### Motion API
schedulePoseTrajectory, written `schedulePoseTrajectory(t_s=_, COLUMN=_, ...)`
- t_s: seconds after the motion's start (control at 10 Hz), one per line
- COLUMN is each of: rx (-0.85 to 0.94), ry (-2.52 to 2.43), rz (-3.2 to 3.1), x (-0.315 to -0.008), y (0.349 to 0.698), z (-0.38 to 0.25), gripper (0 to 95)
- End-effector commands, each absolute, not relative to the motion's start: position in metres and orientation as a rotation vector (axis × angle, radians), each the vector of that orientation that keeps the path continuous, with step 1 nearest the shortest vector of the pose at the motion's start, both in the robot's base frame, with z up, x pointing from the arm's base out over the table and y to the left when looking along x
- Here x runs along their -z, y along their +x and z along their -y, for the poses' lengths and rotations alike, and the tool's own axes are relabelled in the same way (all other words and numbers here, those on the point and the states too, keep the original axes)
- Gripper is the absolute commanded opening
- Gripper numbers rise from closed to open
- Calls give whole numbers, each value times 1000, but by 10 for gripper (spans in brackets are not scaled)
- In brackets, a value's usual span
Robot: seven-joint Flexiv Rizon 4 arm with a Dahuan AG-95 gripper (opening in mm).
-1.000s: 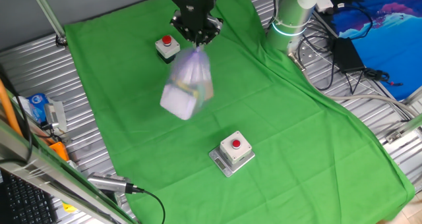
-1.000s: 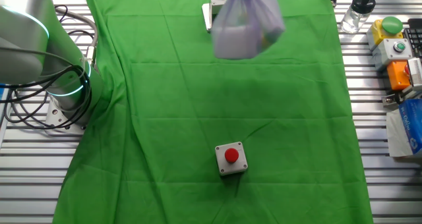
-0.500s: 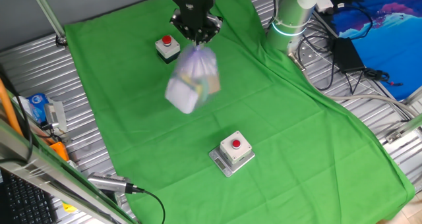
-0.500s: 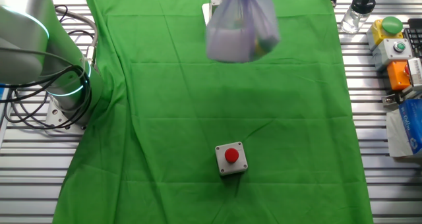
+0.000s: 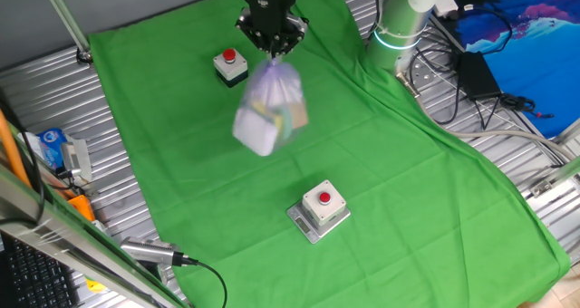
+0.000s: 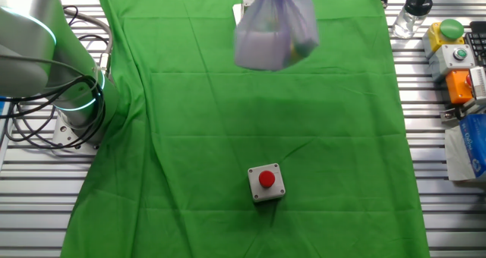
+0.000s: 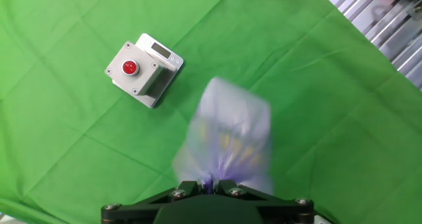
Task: Pick up a bag of things
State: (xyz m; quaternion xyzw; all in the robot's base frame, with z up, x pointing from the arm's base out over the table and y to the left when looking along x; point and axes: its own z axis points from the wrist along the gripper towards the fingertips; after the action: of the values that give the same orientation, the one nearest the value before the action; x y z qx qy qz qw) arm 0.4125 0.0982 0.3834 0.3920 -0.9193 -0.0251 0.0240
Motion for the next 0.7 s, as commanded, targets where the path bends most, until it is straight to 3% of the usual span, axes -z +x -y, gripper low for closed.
schedulePoseTrajectory(t_s=0.1, rx=74, ry=1213, rz=2847, x=-383, y=412, z=-98, gripper=0)
schedulePoseTrajectory(t_s=0.7, rx=43, ry=1212, rz=2849, x=-385, y=409, z=-105, gripper=0)
